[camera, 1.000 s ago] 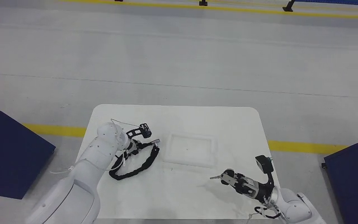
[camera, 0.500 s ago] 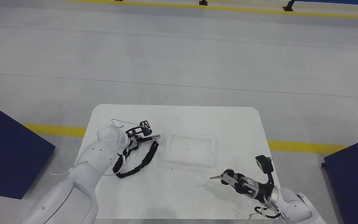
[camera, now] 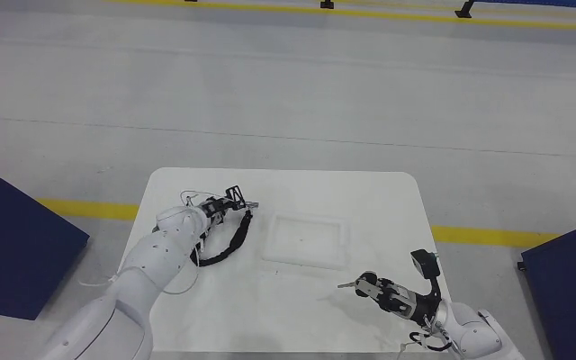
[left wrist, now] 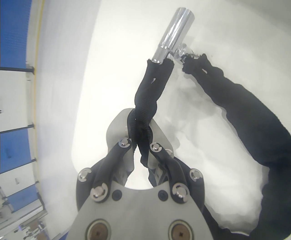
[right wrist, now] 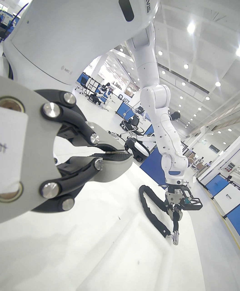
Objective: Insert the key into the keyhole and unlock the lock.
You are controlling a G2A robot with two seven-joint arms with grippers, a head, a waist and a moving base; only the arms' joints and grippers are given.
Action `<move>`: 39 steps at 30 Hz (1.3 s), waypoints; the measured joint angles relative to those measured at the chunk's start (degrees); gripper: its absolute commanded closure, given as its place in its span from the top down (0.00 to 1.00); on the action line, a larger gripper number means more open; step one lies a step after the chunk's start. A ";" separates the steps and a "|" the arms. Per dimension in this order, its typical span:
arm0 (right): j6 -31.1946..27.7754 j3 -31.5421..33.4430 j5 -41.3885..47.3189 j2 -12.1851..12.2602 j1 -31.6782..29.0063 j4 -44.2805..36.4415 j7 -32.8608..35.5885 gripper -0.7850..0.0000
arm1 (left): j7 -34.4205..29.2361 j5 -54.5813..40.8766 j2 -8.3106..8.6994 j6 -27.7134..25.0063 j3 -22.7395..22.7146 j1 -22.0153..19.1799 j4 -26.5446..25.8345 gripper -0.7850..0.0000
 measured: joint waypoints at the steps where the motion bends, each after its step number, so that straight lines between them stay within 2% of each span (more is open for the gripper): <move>1: 0.00 0.00 0.00 0.00 0.00 0.00 0.00 0.00 | 0.68 0.87 0.24 3.45 0.03 0.72 -0.76 0.00; 7: 0.00 0.00 0.00 0.00 0.00 0.00 0.00 0.00 | 4.38 3.88 1.83 19.86 -0.90 4.95 -5.17 0.00; 13: 0.00 0.00 0.00 0.00 0.00 0.00 0.00 0.00 | 13.06 2.29 4.60 30.38 -5.04 9.90 -12.12 0.00; 15: 0.00 0.00 0.00 0.00 0.00 0.00 0.00 0.00 | 17.55 0.00 5.70 30.71 -7.19 12.07 -15.75 0.00; 19: 0.00 0.00 0.00 0.00 0.00 0.00 0.00 0.00 | 28.70 -3.21 9.19 28.58 -13.34 17.98 -25.26 0.00; 21: 0.00 0.00 0.00 0.00 0.00 0.00 0.00 0.00 | 30.91 -2.93 10.69 28.31 -16.03 21.00 -30.20 0.00; 25: 0.00 0.00 0.00 0.00 0.00 0.00 0.00 0.00 | 29.61 1.07 13.84 28.50 -22.05 28.91 -43.29 0.00; 31: 0.00 0.00 0.00 0.00 0.00 0.00 0.00 0.00 | 25.20 9.95 16.84 30.11 -29.33 39.80 -59.95 0.00; 34: 0.00 0.00 0.00 0.00 0.00 0.00 0.00 0.00 | 25.13 12.58 17.55 30.65 -31.55 44.26 -65.92 0.00; 39: 0.00 0.00 0.00 0.00 0.00 0.00 0.00 0.00 | 26.56 14.64 18.24 30.80 -34.30 49.51 -71.97 0.00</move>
